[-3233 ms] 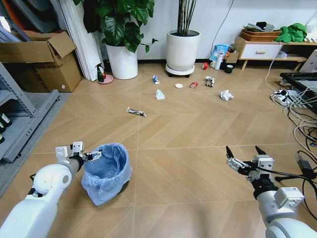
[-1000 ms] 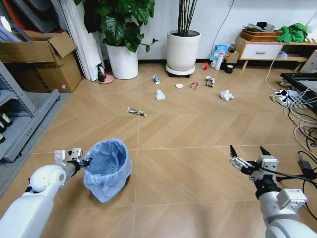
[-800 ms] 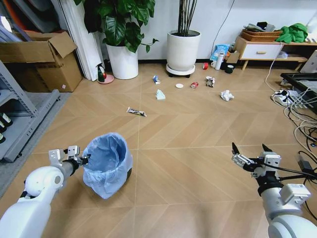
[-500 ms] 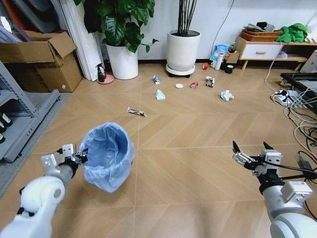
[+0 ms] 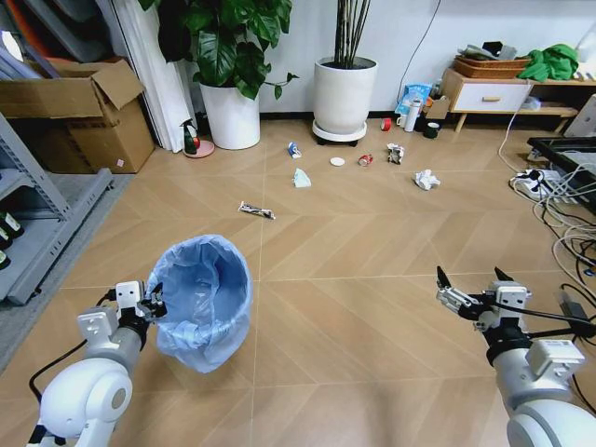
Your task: Pick up the trash bin and place the garbage on the floor into it.
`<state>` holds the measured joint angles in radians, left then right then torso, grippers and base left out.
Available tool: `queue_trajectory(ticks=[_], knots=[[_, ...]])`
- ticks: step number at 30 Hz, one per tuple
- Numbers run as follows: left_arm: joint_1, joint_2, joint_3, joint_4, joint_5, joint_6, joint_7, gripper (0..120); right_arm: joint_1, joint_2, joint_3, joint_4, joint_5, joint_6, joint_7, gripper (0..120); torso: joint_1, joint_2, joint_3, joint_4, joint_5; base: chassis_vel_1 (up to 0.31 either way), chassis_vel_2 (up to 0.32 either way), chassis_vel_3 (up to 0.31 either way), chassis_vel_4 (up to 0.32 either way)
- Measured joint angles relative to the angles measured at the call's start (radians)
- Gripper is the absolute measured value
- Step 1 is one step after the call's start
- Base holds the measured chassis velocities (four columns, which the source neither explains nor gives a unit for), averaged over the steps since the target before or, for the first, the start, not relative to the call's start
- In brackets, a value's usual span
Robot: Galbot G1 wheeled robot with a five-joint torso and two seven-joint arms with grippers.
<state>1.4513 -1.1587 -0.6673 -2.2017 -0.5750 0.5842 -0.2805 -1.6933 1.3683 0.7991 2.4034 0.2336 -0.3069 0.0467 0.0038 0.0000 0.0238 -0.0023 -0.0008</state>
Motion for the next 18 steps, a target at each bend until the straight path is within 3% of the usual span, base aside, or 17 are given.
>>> queue_trajectory(ticks=[7,18], knots=[[0.008,0.001,0.000,-0.009,0.009,-0.004,0.010,0,0.001,0.004,-0.001,0.000,-0.006,0.005,-0.002,100,0.000,0.000,0.000,0.0001,0.0001,-0.091,0.092,0.099,-0.076],[0.014,0.005,0.001,-0.026,0.011,-0.006,0.016,0,-0.001,0.011,-0.001,-0.004,-0.018,0.020,-0.010,100,0.000,0.000,0.000,0.0001,0.0003,-0.108,0.183,0.114,-0.185]])
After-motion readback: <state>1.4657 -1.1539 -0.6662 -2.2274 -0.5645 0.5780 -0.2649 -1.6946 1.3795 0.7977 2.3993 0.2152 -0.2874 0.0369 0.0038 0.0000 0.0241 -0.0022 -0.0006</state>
